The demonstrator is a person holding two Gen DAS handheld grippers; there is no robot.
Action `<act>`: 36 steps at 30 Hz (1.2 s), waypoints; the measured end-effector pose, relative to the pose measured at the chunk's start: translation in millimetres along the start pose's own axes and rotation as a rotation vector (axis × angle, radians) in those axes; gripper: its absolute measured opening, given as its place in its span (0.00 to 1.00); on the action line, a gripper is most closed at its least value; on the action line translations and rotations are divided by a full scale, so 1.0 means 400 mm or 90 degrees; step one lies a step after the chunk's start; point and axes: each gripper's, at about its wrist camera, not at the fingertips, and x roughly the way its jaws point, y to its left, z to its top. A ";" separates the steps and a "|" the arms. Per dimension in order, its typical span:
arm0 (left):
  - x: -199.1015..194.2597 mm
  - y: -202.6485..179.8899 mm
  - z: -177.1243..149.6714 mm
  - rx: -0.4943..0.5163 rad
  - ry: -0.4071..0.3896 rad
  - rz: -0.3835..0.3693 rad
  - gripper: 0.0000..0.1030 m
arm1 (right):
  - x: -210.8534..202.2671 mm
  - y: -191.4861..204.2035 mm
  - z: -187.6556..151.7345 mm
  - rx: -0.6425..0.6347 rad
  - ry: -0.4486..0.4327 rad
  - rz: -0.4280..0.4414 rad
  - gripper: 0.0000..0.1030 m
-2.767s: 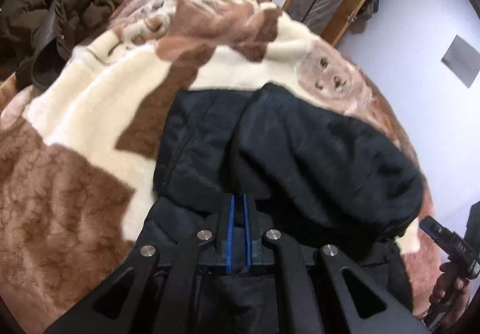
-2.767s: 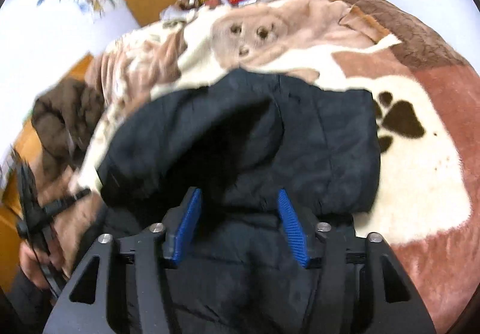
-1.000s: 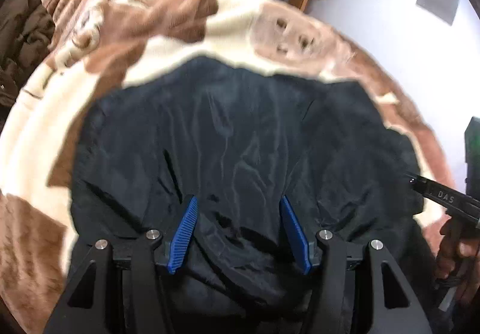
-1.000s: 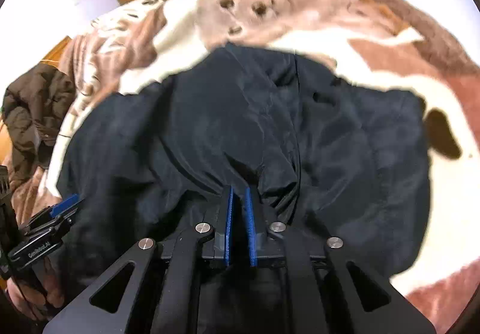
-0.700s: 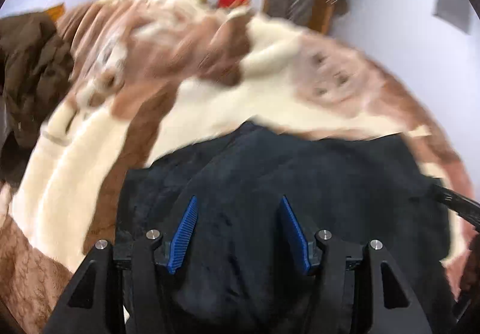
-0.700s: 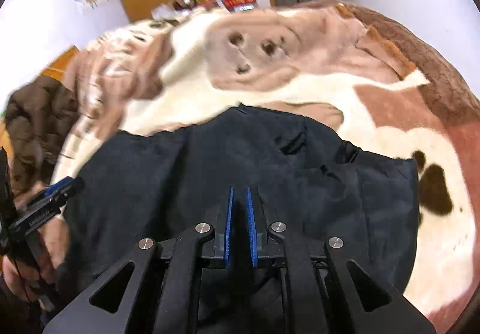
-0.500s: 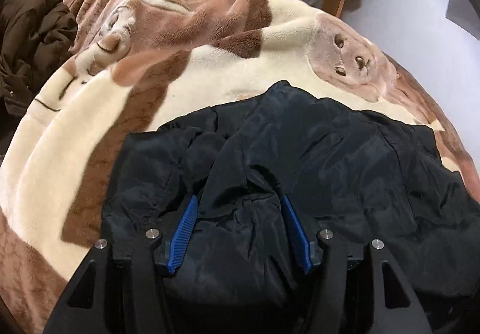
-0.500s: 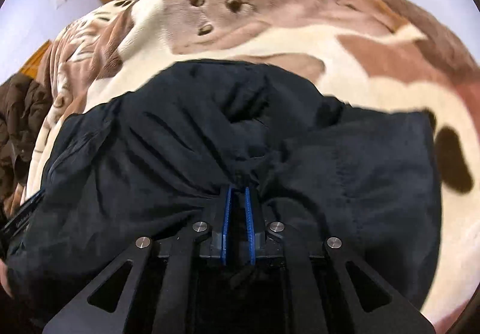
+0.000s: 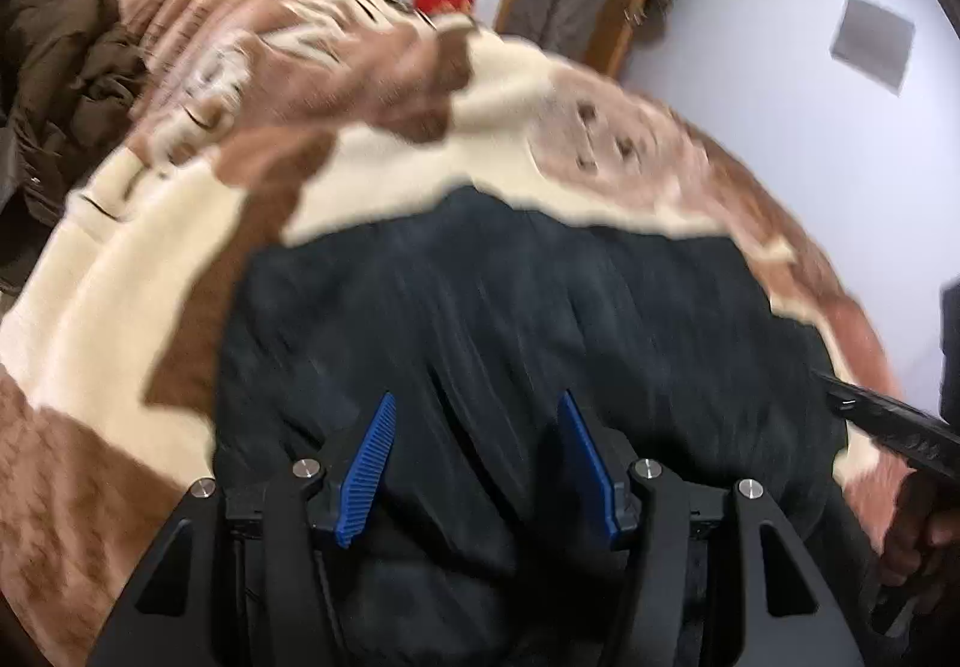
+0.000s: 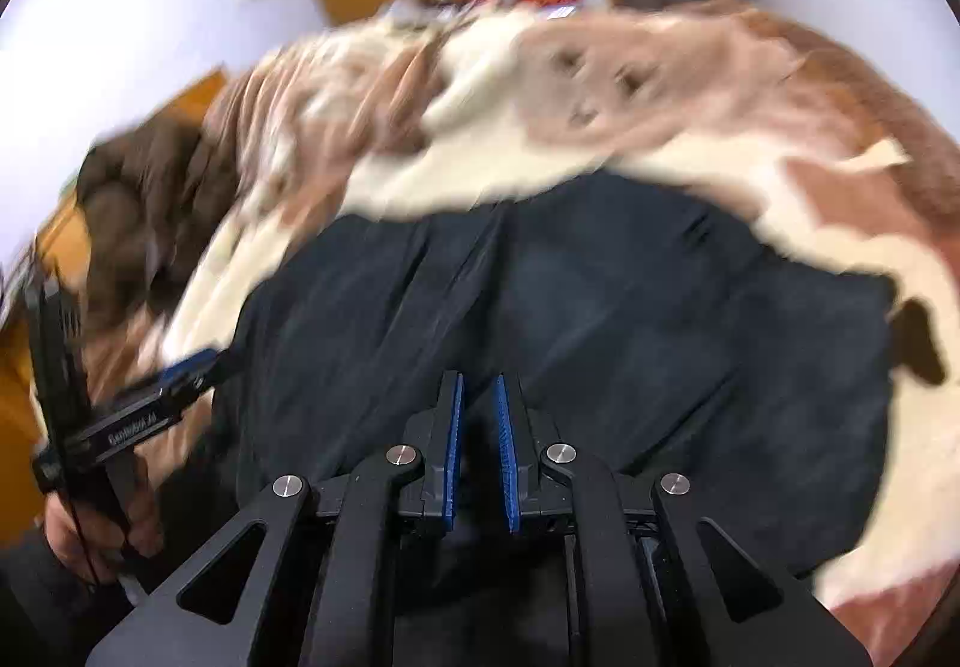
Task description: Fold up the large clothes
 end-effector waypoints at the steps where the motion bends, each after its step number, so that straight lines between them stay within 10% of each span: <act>1: 0.030 -0.007 -0.019 0.011 0.024 0.017 0.57 | 0.048 -0.009 -0.020 0.004 0.033 -0.015 0.11; 9: 0.051 -0.010 -0.024 0.003 0.064 0.028 0.54 | 0.016 -0.033 -0.020 0.041 0.027 -0.006 0.10; 16: -0.032 -0.068 -0.089 0.006 0.029 -0.060 0.54 | -0.029 0.037 -0.082 0.011 0.018 0.044 0.10; 20: 0.099 -0.061 -0.155 0.004 0.103 -0.021 0.54 | 0.108 -0.007 -0.134 0.033 0.096 0.007 0.07; 36: 0.164 -0.097 -0.149 0.029 0.090 0.026 0.55 | 0.170 -0.011 -0.152 0.015 0.071 -0.014 0.05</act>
